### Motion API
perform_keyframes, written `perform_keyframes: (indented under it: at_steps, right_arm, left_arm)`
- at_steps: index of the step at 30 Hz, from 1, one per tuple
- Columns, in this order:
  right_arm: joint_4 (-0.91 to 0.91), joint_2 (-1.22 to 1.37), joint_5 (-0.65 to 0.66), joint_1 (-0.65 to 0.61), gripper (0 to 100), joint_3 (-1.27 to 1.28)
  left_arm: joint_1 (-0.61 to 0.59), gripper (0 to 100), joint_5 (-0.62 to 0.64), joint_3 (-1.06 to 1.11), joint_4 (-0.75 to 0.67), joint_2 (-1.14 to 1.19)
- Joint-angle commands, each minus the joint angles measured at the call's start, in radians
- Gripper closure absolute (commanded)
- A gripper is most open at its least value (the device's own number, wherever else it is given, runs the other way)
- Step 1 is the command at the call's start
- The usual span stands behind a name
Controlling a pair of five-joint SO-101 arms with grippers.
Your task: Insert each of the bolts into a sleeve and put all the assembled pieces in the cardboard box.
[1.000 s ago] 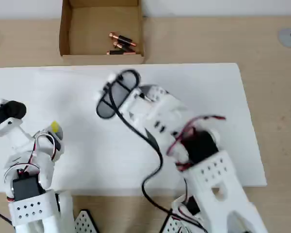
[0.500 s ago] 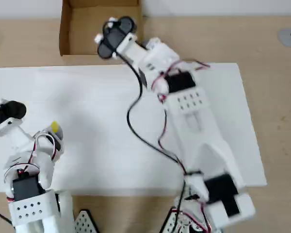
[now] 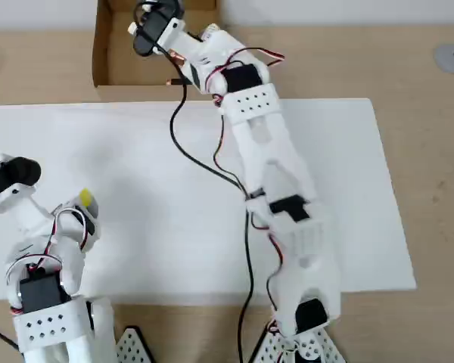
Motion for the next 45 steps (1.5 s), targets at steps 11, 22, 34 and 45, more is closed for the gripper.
perform_keyframes:
  at_steps: [11, 22, 34, 45]
  right_arm:
    - [0.000, 0.329, 0.192, -0.004, 98.7, -0.460]
    - [0.003, 0.423, 0.215, -0.015, 98.5, -0.490]
    - [0.003, 0.423, 0.276, -0.041, 90.3, -0.492]
    - [0.006, 0.420, 0.276, -0.030, 89.6, -0.492]
  left_arm:
    - [-0.011, 83, 0.000, -0.005, -0.005, -0.001]
    - [-0.011, 83, 0.000, -0.003, -0.005, -0.001]
    - [-0.011, 83, 0.000, -0.003, -0.003, 0.001]
    - [-0.011, 83, -0.002, -0.005, 0.015, -0.004]
